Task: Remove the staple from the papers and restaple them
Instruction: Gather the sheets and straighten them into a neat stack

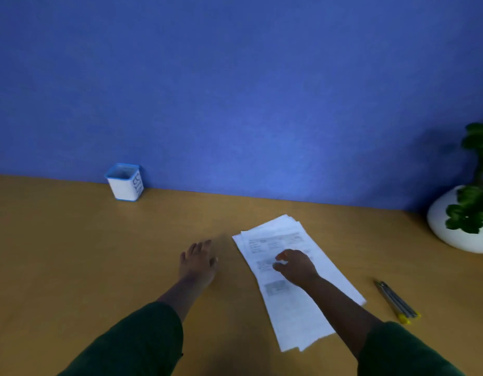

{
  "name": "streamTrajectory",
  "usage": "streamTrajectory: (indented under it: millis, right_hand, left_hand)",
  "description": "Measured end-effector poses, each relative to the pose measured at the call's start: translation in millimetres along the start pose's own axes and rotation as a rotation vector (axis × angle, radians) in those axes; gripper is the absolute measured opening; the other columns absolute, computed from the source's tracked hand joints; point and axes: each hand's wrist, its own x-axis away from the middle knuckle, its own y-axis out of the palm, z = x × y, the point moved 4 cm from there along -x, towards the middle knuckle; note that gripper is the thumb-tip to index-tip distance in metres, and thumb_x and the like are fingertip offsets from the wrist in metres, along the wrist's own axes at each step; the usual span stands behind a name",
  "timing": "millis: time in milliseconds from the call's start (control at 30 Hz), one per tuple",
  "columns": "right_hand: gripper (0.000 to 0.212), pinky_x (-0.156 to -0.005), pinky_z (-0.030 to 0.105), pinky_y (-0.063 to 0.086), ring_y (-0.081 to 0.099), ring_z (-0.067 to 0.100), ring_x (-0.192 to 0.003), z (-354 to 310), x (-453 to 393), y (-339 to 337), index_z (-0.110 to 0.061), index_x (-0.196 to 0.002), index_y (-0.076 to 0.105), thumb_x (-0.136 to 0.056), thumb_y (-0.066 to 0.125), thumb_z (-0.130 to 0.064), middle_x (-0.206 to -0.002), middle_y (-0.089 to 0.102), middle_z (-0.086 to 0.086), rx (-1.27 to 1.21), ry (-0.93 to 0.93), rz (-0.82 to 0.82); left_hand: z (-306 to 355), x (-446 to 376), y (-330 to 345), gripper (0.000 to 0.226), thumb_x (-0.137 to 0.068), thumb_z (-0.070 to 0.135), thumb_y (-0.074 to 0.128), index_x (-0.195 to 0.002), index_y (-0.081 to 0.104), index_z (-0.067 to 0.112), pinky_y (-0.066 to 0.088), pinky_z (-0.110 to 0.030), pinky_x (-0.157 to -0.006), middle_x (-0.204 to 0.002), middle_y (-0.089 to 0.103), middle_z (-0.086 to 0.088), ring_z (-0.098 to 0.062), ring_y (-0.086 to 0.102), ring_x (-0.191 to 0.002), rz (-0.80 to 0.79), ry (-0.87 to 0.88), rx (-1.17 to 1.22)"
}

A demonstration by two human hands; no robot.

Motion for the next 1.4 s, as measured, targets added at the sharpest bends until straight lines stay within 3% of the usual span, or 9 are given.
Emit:
streamTrajectory:
  millis: [267, 467, 633, 733, 800, 933, 1133, 1267, 1400]
  right_hand:
    - [0.063, -0.107, 0.045, 0.034, 0.031, 0.031, -0.134, 111, 16, -35, -0.023, -0.138, 0.037, -0.083, 0.06, -0.044, -0.146, 0.032, 0.01, 0.184, 0.153, -0.043]
    - [0.099, -0.1, 0.049, 0.038, 0.029, 0.031, -0.132, 138, 22, -37, -0.017, -0.14, 0.023, -0.065, 0.075, -0.054, -0.143, 0.03, 0.011, 0.198, 0.325, -0.041]
    - [0.107, -0.097, 0.046, 0.042, 0.033, 0.032, -0.129, 136, 24, -38, -0.016, -0.138, 0.024, -0.057, 0.081, -0.055, -0.138, 0.032, 0.014, 0.202, 0.444, -0.005]
    - [0.109, -0.098, 0.044, 0.042, 0.033, 0.032, -0.128, 135, 26, -38, -0.014, -0.139, 0.024, -0.056, 0.081, -0.055, -0.138, 0.031, 0.015, 0.208, 0.496, 0.006]
    - [0.11, -0.099, 0.044, 0.041, 0.031, 0.033, -0.13, 133, 27, -39, -0.012, -0.14, 0.023, -0.057, 0.081, -0.055, -0.14, 0.029, 0.017, 0.208, 0.527, -0.001]
    - [0.111, -0.1, 0.043, 0.043, 0.031, 0.034, -0.131, 128, 29, -41, -0.009, -0.14, 0.021, -0.058, 0.081, -0.054, -0.141, 0.028, 0.019, 0.216, 0.567, -0.017]
    - [0.107, -0.098, 0.036, 0.045, 0.038, 0.031, -0.128, 125, 35, -40, -0.004, -0.14, 0.024, -0.063, 0.076, -0.058, -0.139, 0.034, 0.019, 0.234, 0.588, -0.017]
    - [0.089, -0.092, 0.038, 0.052, 0.054, 0.029, -0.115, 125, 37, -36, -0.003, -0.133, 0.035, -0.066, 0.081, -0.038, -0.126, 0.054, 0.014, -0.025, 0.563, 0.025]
    - [0.061, -0.082, 0.046, 0.054, 0.061, 0.037, -0.096, 125, 41, -23, 0.005, -0.119, 0.052, -0.068, 0.08, -0.012, -0.108, 0.063, 0.02, -0.885, 0.556, 0.002]
  left_hand:
    - [98, 34, 47, 0.057, -0.094, 0.034, 0.044, -0.145, 0.024, 0.019, 0.023, -0.042, -0.113, -0.151, 0.03, -0.002, -0.022, 0.021, -0.143, -0.036, -0.081, 0.081]
    - [113, 29, 48, 0.057, -0.093, 0.035, 0.045, -0.144, 0.026, 0.018, 0.029, -0.041, -0.11, -0.148, 0.035, -0.004, -0.024, 0.028, -0.138, -0.02, -0.147, 0.097]
    - [115, 19, 47, 0.061, -0.089, 0.038, 0.052, -0.142, 0.029, 0.017, 0.038, -0.041, -0.103, -0.143, 0.041, -0.006, -0.026, 0.035, -0.132, -0.016, -0.13, 0.024]
    - [119, 18, 57, 0.098, -0.073, 0.057, 0.065, -0.148, 0.013, 0.022, 0.013, -0.049, -0.115, -0.158, 0.003, -0.011, -0.032, 0.003, -0.145, -0.174, 0.002, -0.169]
    - [115, 19, 67, 0.116, -0.064, 0.07, 0.065, -0.149, -0.001, 0.027, -0.006, -0.055, -0.114, -0.157, -0.021, -0.009, -0.033, -0.022, -0.143, -0.298, 0.03, -0.213]
    - [105, 20, 78, 0.121, -0.064, 0.077, 0.057, -0.147, -0.018, 0.029, -0.008, -0.059, -0.112, -0.154, -0.031, -0.008, -0.034, -0.03, -0.14, -0.409, 0.059, -0.234]
    - [102, 18, 82, 0.12, -0.067, 0.078, 0.053, -0.145, -0.022, 0.028, -0.011, -0.06, -0.111, -0.152, -0.035, -0.008, -0.034, -0.035, -0.137, -0.433, 0.063, -0.241]
    - [102, 18, 83, 0.119, -0.067, 0.079, 0.052, -0.146, -0.021, 0.028, -0.011, -0.06, -0.111, -0.152, -0.035, -0.008, -0.034, -0.034, -0.137, -0.426, 0.063, -0.238]
    - [99, 17, 85, 0.121, -0.065, 0.08, 0.052, -0.145, -0.021, 0.028, -0.015, -0.059, -0.109, -0.151, -0.036, -0.007, -0.033, -0.037, -0.136, -0.426, 0.064, -0.203]
